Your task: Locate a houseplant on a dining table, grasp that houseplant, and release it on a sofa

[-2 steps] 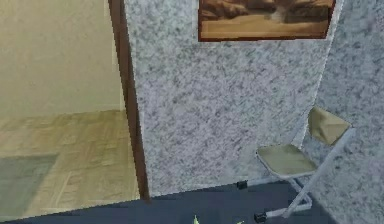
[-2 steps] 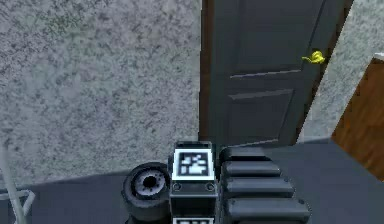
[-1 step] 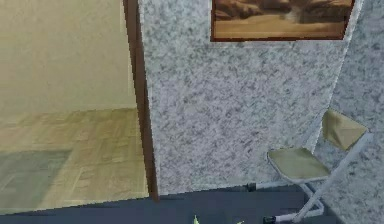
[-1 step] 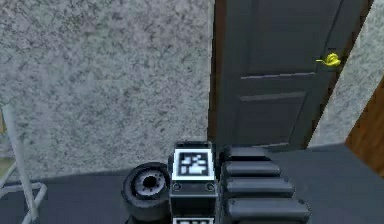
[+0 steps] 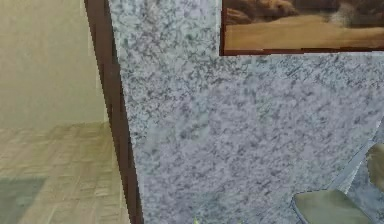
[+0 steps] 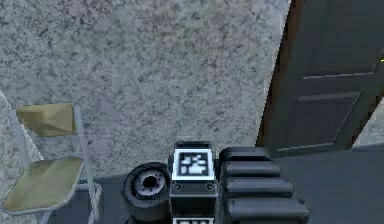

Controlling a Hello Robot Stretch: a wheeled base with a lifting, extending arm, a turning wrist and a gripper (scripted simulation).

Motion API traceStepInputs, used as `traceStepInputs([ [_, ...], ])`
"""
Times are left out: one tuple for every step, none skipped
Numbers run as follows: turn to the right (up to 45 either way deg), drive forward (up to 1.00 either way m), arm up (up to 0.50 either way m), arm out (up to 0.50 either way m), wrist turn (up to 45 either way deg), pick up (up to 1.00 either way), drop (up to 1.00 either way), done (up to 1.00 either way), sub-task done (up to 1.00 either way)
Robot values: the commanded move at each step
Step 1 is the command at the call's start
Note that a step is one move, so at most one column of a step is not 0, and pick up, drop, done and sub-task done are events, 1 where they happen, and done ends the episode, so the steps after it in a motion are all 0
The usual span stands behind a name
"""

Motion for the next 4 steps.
traceStepInputs([
  [-45.0, 0.00, 0.00, 0.00, 0.0, 0.00, 0.00, 0.00, 0.00],
  [-27.0, 0.00, 0.00, 0.00, 0.0, 0.00, 0.00, 0.00, 0.00],
  [0.0, 0.80, 0.00, 0.00, 0.0, 0.00, 0.00, 0.00, 0.00],
  [-27.0, 0.00, 0.00, 0.00, 0.0, 0.00, 0.00, 0.00, 0.00],
])
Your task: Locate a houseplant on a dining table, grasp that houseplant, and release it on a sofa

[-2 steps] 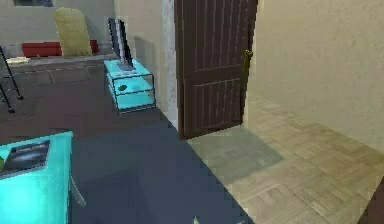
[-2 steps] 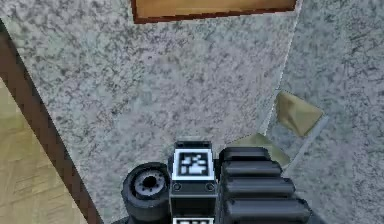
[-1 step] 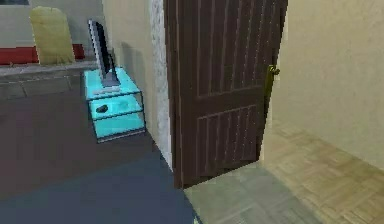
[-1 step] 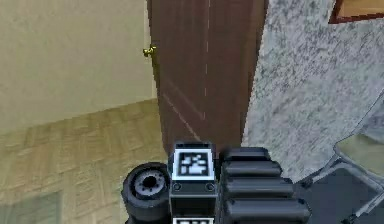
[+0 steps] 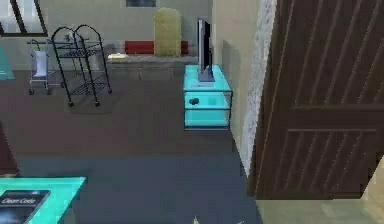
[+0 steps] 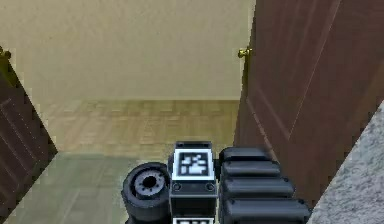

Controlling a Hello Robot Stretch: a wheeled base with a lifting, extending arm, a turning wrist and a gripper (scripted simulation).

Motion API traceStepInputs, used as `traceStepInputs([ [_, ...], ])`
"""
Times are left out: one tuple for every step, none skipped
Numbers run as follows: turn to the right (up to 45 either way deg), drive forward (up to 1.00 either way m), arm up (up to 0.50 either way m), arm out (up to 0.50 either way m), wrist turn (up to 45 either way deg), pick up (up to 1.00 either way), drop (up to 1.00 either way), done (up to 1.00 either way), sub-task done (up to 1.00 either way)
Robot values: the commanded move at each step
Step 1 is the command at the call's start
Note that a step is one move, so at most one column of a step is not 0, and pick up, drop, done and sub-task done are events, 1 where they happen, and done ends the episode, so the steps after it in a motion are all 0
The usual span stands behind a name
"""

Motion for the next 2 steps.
traceStepInputs([
  [0.0, 1.00, 0.00, 0.00, 0.0, 0.00, 0.00, 0.00, 0.00],
  [-12.0, 0.00, 0.00, 0.00, 0.0, 0.00, 0.00, 0.00, 0.00],
])
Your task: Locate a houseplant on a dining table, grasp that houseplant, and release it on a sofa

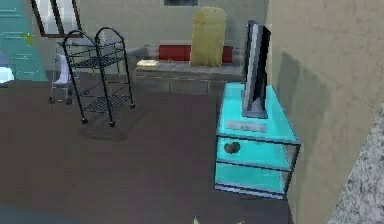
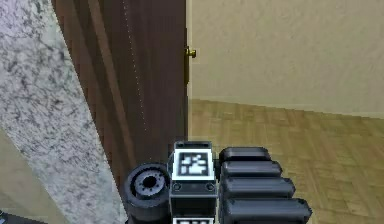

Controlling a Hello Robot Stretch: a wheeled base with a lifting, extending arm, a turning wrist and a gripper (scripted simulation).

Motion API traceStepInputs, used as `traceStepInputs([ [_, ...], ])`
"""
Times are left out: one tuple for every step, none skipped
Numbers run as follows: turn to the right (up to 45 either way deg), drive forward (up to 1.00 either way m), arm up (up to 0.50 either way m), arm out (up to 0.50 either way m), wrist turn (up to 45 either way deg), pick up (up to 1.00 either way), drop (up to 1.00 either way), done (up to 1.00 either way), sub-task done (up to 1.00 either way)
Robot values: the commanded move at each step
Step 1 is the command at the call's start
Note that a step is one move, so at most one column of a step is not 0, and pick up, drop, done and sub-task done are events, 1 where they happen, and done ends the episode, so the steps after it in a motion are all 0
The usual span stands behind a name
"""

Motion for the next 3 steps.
traceStepInputs([
  [0.0, 0.05, 0.00, 0.00, 0.0, 0.00, 0.00, 0.00, 0.00],
  [-12.0, 0.00, 0.00, 0.00, 0.0, 0.00, 0.00, 0.00, 0.00],
  [0.0, 1.00, 0.00, 0.00, 0.0, 0.00, 0.00, 0.00, 0.00],
])
